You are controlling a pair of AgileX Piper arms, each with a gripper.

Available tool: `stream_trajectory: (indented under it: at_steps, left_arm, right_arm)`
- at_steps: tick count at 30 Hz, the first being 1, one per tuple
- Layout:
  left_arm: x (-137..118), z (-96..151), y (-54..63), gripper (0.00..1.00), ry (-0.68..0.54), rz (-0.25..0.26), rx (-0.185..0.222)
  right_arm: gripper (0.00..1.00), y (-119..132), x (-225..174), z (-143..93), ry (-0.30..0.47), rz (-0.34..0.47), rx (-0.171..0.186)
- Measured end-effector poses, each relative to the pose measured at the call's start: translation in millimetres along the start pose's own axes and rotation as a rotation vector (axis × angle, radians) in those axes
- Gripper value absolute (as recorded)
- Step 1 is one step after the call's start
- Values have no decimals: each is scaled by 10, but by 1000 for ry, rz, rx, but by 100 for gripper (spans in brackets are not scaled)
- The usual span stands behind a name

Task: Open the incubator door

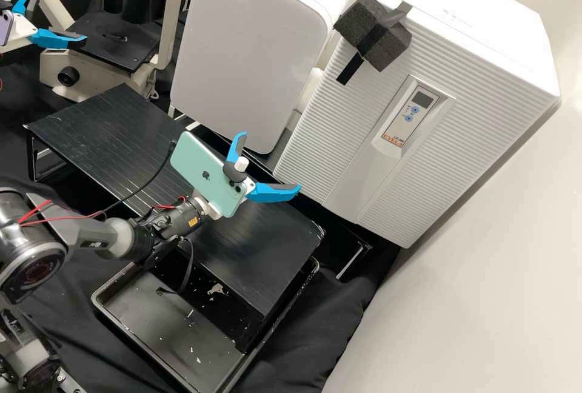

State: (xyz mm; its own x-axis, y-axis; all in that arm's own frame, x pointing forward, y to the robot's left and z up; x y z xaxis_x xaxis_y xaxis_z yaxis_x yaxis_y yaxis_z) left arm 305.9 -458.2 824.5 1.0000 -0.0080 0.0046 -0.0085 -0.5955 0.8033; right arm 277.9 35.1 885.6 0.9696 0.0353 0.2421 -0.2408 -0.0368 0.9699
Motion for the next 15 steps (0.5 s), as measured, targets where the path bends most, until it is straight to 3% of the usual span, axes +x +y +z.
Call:
stream_trajectory:
  at_steps: [10, 15]
  left_arm:
    - [0, 0, 0, 100, 0, 0, 0]
    - [0, 0, 0, 100, 0, 0, 0]
  right_arm:
    - [100, 337, 252, -290, 99, 115, 9]
    - [100, 470, 425, -373, 85, 156, 28]
